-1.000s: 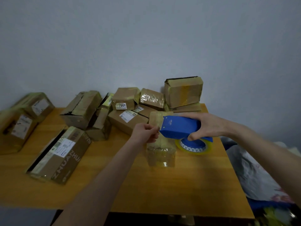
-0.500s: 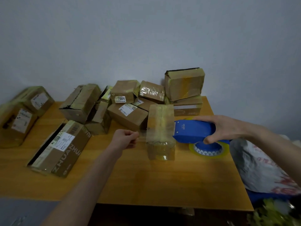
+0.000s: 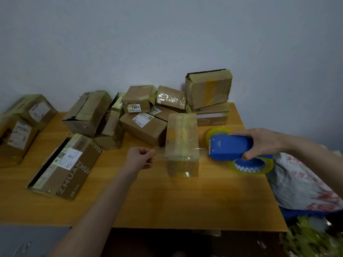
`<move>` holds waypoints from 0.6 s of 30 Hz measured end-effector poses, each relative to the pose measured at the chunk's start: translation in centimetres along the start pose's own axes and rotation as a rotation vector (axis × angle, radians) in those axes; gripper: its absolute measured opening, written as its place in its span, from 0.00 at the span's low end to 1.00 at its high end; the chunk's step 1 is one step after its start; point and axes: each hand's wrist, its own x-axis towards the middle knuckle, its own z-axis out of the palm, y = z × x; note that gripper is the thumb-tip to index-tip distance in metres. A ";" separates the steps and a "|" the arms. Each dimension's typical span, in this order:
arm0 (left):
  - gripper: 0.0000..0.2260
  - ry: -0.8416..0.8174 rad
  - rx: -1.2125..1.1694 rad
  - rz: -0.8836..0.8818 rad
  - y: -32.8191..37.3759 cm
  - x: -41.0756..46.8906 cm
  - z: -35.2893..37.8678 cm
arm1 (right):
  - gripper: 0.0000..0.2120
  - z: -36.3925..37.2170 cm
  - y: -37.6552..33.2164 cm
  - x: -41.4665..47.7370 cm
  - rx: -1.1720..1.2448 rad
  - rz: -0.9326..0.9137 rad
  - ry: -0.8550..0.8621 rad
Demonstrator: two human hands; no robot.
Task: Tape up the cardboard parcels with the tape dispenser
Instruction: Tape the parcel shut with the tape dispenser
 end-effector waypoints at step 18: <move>0.06 0.001 0.144 -0.071 -3.1 1.3 4.3 | 0.35 5.1 -0.2 3.8 -0.166 0.100 -0.103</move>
